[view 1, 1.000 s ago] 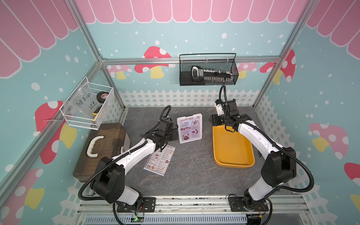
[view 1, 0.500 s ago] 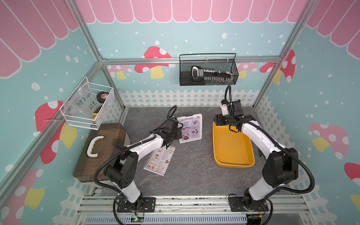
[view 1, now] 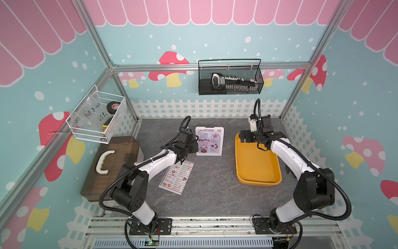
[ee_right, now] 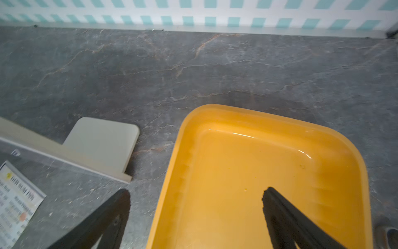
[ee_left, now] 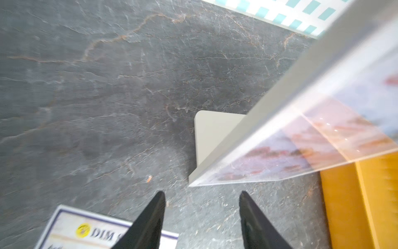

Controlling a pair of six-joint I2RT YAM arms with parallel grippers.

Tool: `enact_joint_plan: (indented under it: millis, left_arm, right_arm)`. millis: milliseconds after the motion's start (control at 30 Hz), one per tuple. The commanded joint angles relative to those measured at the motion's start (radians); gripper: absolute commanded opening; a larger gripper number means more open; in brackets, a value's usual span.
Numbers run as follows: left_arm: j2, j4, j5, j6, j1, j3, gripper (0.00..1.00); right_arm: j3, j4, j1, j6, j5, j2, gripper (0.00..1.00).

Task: Replace the menus in the menu holders
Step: Adjust the menu holder at the center of the board, then reset both arms

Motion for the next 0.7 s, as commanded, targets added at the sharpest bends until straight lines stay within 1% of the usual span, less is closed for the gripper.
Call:
enact_joint_plan:
  millis: [0,33,67,100,133,167,200,233,300,367,400,433,467,500,533,567,600,633,667]
  left_arm:
    - [-0.138,-0.074,-0.221,0.058,0.044,-0.052,0.99]
    - [-0.163,-0.062,-0.301,0.070,0.092,-0.078,0.99]
    - [-0.185,-0.024,-0.369,0.085,0.134,-0.122,1.00]
    - [-0.204,0.057,-0.409,0.122,0.177,-0.178,1.00]
    - [-0.219,0.148,-0.451,0.171,0.199,-0.241,1.00]
    - [-0.242,0.274,-0.453,0.241,0.213,-0.318,1.00]
    - [-0.264,0.392,-0.408,0.317,0.225,-0.392,1.00]
    - [-0.283,0.419,-0.375,0.340,0.236,-0.418,1.00]
    - [-0.256,0.581,-0.432,0.412,0.244,-0.485,1.00]
    - [-0.220,0.650,-0.446,0.478,0.246,-0.507,0.99]
    - [-0.201,0.768,-0.394,0.510,0.257,-0.550,0.99]
    - [-0.178,0.888,-0.365,0.509,0.276,-0.593,0.99]
    - [-0.137,0.995,-0.346,0.475,0.305,-0.630,0.99]
    - [-0.096,1.105,-0.297,0.471,0.330,-0.663,0.97]
    - [-0.057,1.162,-0.254,0.457,0.351,-0.680,0.95]
    - [-0.012,1.235,-0.215,0.459,0.362,-0.700,0.94]
    - [0.023,1.328,-0.174,0.477,0.372,-0.713,0.93]
    - [-0.024,1.193,-0.147,0.460,0.376,-0.693,0.94]
    - [-0.037,1.141,-0.099,0.459,0.389,-0.678,1.00]
  right_arm:
    - [-0.147,0.166,-0.052,-0.001,0.192,-0.091,0.98]
    - [-0.203,0.227,-0.061,-0.016,0.240,-0.114,0.99]
    - [-0.293,0.332,-0.072,-0.039,0.302,-0.147,0.98]
    - [-0.386,0.454,-0.080,-0.075,0.336,-0.179,0.99]
    - [-0.472,0.555,-0.086,-0.113,0.355,-0.204,0.99]
    - [-0.552,0.645,-0.091,-0.136,0.399,-0.225,0.99]
    - [-0.612,0.711,-0.095,-0.152,0.443,-0.236,0.98]
    - [-0.651,0.755,-0.100,-0.166,0.457,-0.237,0.99]
    - [-0.711,0.811,-0.111,-0.156,0.469,-0.214,0.99]
    - [-0.756,0.897,-0.117,-0.144,0.442,-0.181,0.99]
    - [-0.756,0.898,-0.118,-0.159,0.415,-0.178,0.99]
    - [-0.764,0.943,-0.120,-0.180,0.388,-0.178,0.99]
    - [-0.791,1.038,-0.121,-0.194,0.382,-0.167,0.99]
    - [-0.799,1.078,-0.127,-0.195,0.371,-0.153,0.99]
    - [-0.789,1.078,-0.135,-0.190,0.321,-0.138,0.99]
    - [-0.796,1.117,-0.135,-0.199,0.281,-0.116,0.99]
    - [-0.813,1.195,-0.135,-0.211,0.243,-0.073,0.99]
    - [-0.830,1.257,-0.135,-0.222,0.227,-0.018,0.99]
    - [-0.862,1.394,-0.134,-0.233,0.223,0.027,0.99]
